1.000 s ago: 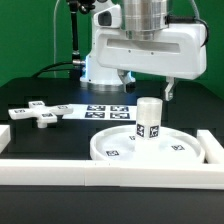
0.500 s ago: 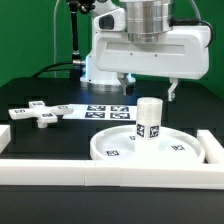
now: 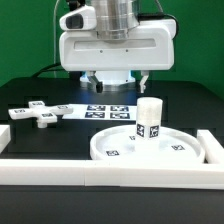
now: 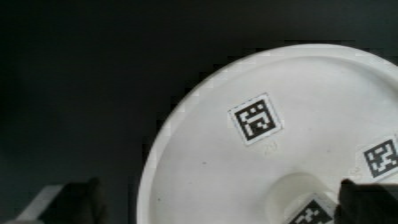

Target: Assemble round table

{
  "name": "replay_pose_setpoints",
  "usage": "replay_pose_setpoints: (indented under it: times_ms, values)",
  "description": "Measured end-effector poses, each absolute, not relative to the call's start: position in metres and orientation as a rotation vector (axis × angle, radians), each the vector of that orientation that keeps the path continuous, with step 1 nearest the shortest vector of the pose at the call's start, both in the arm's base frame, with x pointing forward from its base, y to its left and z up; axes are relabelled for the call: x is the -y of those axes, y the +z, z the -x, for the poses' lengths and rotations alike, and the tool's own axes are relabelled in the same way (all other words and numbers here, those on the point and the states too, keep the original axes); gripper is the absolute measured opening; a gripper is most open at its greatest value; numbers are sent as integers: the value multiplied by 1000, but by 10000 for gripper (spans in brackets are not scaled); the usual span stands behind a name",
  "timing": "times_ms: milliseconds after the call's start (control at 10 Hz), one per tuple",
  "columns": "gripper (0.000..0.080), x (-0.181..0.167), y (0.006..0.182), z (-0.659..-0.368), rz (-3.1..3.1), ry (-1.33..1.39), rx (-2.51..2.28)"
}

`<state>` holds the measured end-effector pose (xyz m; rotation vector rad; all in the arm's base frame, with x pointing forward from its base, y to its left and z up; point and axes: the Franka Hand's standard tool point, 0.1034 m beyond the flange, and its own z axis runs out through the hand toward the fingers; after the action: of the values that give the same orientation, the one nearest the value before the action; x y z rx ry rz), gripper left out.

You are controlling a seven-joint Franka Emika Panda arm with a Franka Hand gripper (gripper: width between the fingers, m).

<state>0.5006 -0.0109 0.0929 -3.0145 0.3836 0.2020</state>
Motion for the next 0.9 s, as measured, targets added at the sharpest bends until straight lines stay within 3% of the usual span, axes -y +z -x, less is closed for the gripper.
replay_pose_setpoints:
  times_ms: [200,600,900]
  values:
    - [649,22,92,-499,3016,199,-397]
    - [649,107,83,-480,3024,174,-580]
    - [649,111,83,-480,3033,162,-559]
